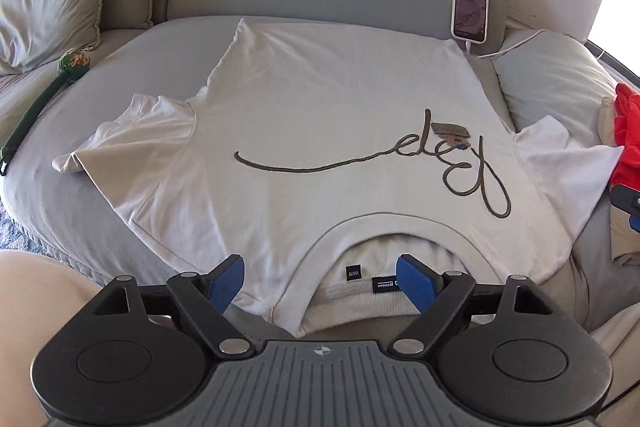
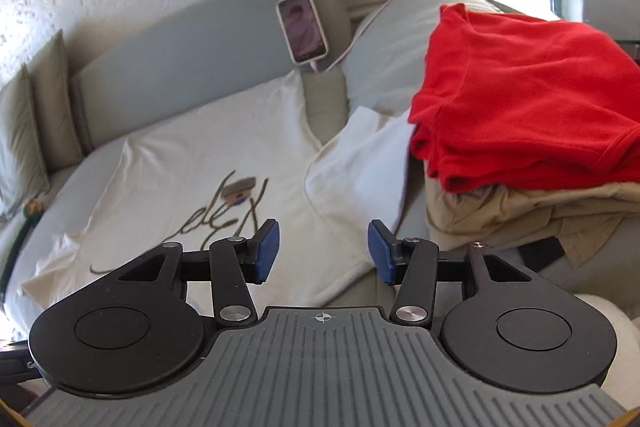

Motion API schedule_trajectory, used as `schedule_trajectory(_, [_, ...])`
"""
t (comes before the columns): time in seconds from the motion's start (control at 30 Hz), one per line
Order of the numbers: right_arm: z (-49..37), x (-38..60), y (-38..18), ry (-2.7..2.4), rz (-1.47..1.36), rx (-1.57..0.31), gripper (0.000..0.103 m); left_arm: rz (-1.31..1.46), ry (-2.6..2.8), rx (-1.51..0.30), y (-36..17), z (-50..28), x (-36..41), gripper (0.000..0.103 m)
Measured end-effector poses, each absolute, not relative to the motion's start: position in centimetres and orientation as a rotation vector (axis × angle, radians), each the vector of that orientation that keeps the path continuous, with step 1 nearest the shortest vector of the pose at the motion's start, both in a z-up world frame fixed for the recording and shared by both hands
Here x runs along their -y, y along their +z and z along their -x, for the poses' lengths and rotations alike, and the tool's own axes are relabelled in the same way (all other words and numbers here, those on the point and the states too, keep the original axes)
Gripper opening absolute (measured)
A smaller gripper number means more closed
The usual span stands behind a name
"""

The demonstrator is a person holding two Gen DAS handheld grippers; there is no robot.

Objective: Fold clothes
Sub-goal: 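Reach the right gripper to the sleeve beside the red garment and grasp it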

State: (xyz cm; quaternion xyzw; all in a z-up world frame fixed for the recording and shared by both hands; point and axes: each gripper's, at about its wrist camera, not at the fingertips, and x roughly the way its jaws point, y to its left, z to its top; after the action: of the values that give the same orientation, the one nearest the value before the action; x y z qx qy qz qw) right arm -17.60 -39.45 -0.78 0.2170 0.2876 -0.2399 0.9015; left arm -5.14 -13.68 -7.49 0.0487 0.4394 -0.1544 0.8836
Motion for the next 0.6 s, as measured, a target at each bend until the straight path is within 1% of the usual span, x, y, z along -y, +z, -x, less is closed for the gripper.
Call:
schedule_trajectory(0.17, [16.6, 41.7, -2.4, -0.579, -0.450, -0.504, 0.052, -0.091, -0.313, -0.928, -8.0, 4.6, 13.7, 0.083])
schedule_trajectory(0.47, [11.9, 43.7, -5.8, -0.695, -0.459, -0.525, 0.052, -0.090, -0.312, -0.945, -9.1, 3.7, 14.1, 0.083])
schedule_trajectory(0.6, [10.1, 44.7, -6.3, -0.713, -0.509, -0.473, 0.053, -0.081, -0.314, -0.960, -9.6, 3.2, 14.1, 0.083])
